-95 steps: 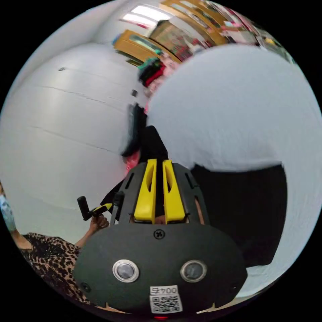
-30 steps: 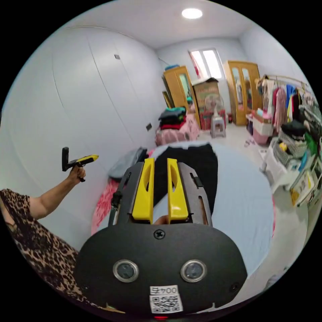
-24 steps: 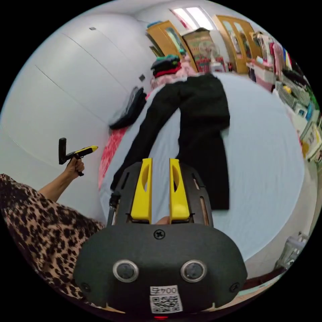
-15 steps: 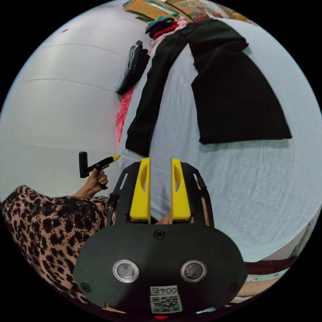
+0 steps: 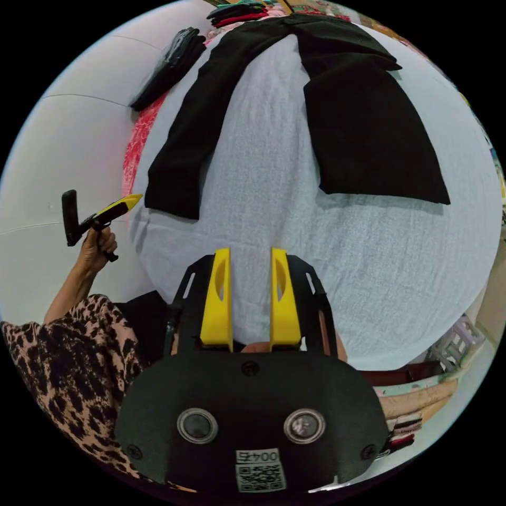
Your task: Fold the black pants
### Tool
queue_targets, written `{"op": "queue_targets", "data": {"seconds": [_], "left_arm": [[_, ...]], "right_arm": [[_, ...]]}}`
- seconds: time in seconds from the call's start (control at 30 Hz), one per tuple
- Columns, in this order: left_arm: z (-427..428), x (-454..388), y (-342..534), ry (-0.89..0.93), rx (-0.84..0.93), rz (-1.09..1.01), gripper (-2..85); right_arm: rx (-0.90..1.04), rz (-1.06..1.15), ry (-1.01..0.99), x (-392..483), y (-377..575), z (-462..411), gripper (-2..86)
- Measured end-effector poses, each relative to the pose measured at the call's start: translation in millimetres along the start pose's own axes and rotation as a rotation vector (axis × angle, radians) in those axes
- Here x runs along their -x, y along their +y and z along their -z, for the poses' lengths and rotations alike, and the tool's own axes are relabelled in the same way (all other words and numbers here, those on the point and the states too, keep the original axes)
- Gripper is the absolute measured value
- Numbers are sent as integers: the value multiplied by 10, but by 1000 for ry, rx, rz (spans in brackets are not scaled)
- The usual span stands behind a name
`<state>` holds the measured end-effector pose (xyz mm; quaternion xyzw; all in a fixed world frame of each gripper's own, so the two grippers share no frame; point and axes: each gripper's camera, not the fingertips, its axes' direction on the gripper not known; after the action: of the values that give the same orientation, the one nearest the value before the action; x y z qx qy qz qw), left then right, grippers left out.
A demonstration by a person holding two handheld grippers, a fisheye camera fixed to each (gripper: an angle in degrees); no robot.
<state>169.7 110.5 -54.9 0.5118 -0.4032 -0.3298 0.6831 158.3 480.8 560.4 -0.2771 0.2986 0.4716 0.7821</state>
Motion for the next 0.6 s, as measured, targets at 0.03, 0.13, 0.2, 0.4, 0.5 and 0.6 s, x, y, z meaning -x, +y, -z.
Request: {"op": "queue_targets", "data": {"seconds": [0.03,0.13,0.2,0.4,0.5,0.6], "left_arm": [[-20,61,-16,1,16,-18,120],[-45,252,-13,59,24,-30,122],[-62,382,-1,117,22,-25,123],[-87,622,31,221,20,-83,115],[-117,724,23,205,49,-113,109],[-115,875,66,250,37,-81,102]], "right_arm": [[2,-4,-1,12,-3,-6,113],[13,-16,-120,67,-31,-15,132],[-53,16,-198,161,-43,-7,124],[-162,-116,-457,-18,-155,-246,138],[-181,-159,-493,-68,-155,-358,139],[-178,-157,-468,-47,-120,-430,134]]}}
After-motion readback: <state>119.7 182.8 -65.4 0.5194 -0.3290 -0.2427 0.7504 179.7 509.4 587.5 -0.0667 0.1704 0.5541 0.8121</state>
